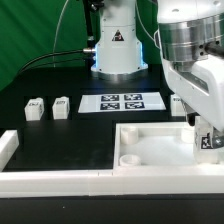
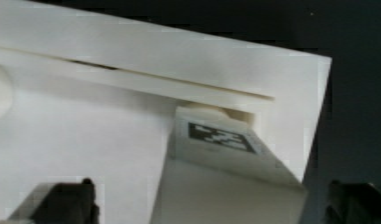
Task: Assemble one leg
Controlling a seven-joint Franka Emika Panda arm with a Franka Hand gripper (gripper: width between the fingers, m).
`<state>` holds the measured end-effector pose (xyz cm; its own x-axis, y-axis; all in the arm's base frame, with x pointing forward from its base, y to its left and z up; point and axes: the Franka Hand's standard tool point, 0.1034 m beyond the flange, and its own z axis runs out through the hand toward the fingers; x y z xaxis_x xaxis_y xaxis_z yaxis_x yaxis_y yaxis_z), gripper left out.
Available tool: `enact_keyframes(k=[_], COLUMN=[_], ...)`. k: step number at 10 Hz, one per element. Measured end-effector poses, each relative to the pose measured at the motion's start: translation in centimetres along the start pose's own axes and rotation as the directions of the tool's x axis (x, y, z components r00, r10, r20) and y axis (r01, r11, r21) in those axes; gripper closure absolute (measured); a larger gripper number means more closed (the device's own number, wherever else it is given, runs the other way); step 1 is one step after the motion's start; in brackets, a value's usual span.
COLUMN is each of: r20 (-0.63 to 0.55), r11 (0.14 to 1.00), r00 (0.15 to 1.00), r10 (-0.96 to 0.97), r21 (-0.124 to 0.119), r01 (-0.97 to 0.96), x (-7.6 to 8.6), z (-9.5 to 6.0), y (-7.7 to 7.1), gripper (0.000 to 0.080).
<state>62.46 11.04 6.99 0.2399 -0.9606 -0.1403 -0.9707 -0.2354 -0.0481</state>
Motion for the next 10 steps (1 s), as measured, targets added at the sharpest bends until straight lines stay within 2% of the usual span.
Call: enact_keyframes(k=[2, 3, 4, 6, 7, 9, 10], r20=[0.004, 0.000, 0.003, 0.004, 0.007, 0.027, 0.032], r11=[0.970, 0.921, 0.853, 0.688, 0.647, 0.470, 0.424], r00=[0.970, 0.922, 0.855, 0.691, 0.651, 0.474, 0.429], r10=[-0.241, -0.388, -0.519, -0.722, -0.759, -0.880, -0.903], r21=[-0.021, -0.038, -0.063, -0.093, -0.096, -0.095, -0.094], r01=[0.241, 0.388, 0.518, 0.720, 0.756, 0.878, 0.901], x=[-0.22, -0.22, -0.19, -0.32, -0.54, -0.55, -0.54], z=[0.02, -0.03, -0.13, -0.20, -0.17, -0.10, -0.10], y=[0.18, 0.25, 0.25, 0.16, 0.16, 0.22, 0.23], gripper=[0.0151, 0.0151, 0.0151, 0.0151, 0.0151, 0.0151, 0.0151])
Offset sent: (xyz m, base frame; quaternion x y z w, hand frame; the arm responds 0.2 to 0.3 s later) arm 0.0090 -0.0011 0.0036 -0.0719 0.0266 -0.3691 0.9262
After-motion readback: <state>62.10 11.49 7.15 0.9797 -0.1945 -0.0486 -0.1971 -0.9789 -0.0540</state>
